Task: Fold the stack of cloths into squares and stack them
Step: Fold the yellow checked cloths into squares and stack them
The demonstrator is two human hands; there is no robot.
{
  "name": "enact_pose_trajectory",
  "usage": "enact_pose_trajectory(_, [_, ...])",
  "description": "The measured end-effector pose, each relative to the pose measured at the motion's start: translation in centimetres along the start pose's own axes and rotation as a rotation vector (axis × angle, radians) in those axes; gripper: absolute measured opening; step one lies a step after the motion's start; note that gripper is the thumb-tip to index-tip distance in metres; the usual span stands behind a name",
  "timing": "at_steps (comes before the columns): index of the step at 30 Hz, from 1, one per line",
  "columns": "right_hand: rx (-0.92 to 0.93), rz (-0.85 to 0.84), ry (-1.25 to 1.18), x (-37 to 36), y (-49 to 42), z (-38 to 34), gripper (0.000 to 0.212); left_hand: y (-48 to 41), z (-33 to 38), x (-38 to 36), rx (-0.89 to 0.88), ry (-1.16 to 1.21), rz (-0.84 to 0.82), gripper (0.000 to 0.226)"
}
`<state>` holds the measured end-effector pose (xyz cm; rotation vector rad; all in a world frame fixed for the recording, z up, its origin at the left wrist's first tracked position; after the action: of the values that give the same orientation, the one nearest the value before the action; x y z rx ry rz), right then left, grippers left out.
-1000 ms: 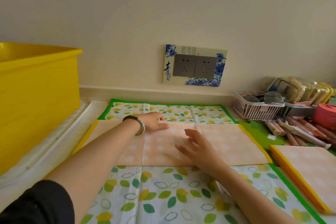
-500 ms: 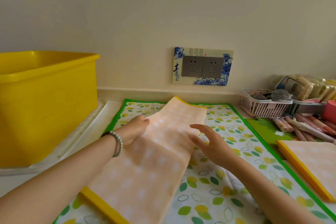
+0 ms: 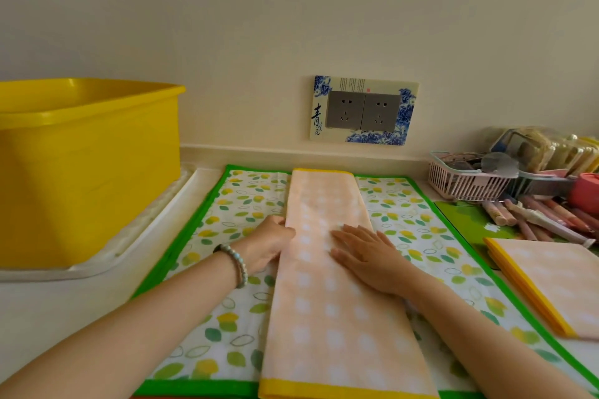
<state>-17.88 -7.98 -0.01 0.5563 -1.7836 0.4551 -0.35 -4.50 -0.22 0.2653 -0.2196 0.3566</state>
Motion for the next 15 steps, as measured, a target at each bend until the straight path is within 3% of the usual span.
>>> enact_pose_trajectory(4, [0.005, 0.014, 0.04, -0.1, 0.0, -0.1, 0.06, 1.8, 1.6, 2.0, -0.215, -0.308, -0.054, 0.059])
enact_pose_trajectory(8, [0.007, 0.017, 0.029, 0.1, -0.1, -0.1, 0.057, 5.0, 2.7, 1.5, -0.52, -0.668, -0.157, 0.038])
enact_pose_trajectory(11, [0.057, 0.075, -0.089, 1.4, 0.7, 0.0, 0.047, 7.7, 2.3, 1.0, -0.589, -0.811, -0.29, 0.033])
enact_pose_trajectory(13, [0.105, 0.117, -0.23, 2.7, 2.3, 0.2, 0.041, 9.1, 1.7, 1.0, -0.603, -0.925, -0.354, 0.046])
enact_pose_trajectory(15, [0.159, 0.16, -0.204, 4.0, 4.4, 0.5, 0.04, 10.0, 0.9, 1.0, -0.6, -1.006, -0.405, 0.062])
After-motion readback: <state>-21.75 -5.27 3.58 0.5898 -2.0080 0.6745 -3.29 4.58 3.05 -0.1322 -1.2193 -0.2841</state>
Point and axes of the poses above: each hand's wrist, its own y-axis away from the middle knuckle, its own x-axis out of the back of the hand, z = x × y, the point moved 8 cm from there along -y, towards the middle knuckle, and after that the axes turned 1 degree about z, right-handed, at the moved point
